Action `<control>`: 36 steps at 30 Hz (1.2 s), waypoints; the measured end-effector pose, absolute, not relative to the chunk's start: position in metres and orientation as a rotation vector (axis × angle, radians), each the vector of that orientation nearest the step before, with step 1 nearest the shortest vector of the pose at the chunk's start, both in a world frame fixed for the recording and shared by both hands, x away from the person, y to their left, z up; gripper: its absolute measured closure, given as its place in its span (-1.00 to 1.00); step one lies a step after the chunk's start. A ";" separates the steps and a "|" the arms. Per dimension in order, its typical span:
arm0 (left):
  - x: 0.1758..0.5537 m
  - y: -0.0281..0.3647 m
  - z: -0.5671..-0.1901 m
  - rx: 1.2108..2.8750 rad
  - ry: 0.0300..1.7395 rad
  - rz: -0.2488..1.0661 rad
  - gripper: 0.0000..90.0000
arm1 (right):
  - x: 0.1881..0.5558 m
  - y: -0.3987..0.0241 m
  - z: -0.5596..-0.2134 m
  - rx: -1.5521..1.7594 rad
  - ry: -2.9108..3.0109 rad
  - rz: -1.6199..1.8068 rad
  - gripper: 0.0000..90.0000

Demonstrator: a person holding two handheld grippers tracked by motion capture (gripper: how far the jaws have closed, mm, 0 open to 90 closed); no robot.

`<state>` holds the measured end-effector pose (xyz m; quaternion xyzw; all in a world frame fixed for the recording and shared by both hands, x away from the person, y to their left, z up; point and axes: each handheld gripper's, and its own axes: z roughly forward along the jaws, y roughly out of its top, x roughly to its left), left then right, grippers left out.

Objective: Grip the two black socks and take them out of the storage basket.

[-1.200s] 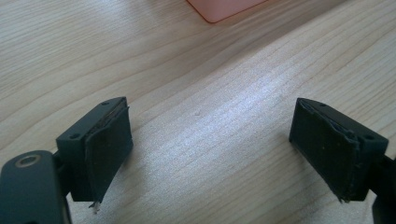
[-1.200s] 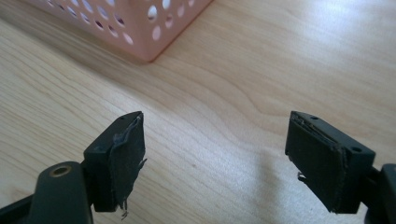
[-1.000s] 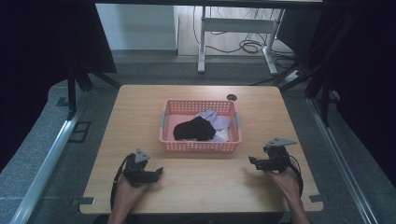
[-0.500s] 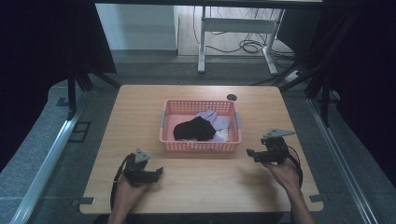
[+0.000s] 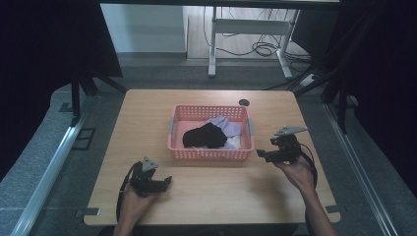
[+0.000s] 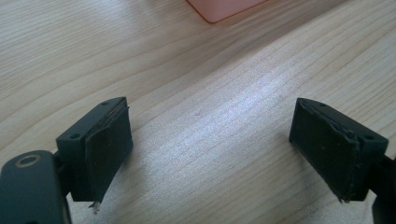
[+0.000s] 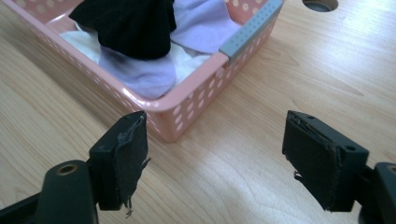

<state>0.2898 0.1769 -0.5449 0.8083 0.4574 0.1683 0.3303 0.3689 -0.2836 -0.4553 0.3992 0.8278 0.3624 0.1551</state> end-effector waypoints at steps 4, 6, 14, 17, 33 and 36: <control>0.290 0.177 -0.545 2.114 1.196 0.440 -0.71 | 0.375 -0.280 -0.449 1.134 2.383 1.035 -0.48; 0.290 0.177 -0.545 2.114 1.196 0.440 -0.71 | 0.376 -0.279 -0.447 1.131 2.386 1.039 -0.48; 0.290 0.177 -0.545 2.115 1.195 0.440 -0.71 | 0.387 -0.268 -0.432 1.095 2.410 1.045 -0.42; 0.290 0.177 -0.545 2.117 1.196 0.440 -0.71 | 0.391 -0.262 -0.429 1.081 2.420 1.045 -0.39; 0.290 0.177 -0.545 2.122 1.190 0.443 -0.71 | 0.415 -0.224 -0.426 0.996 2.495 1.031 -0.22; 0.290 0.177 -0.545 2.122 1.190 0.443 -0.71 | 0.423 -0.209 -0.428 0.973 2.523 1.031 -0.20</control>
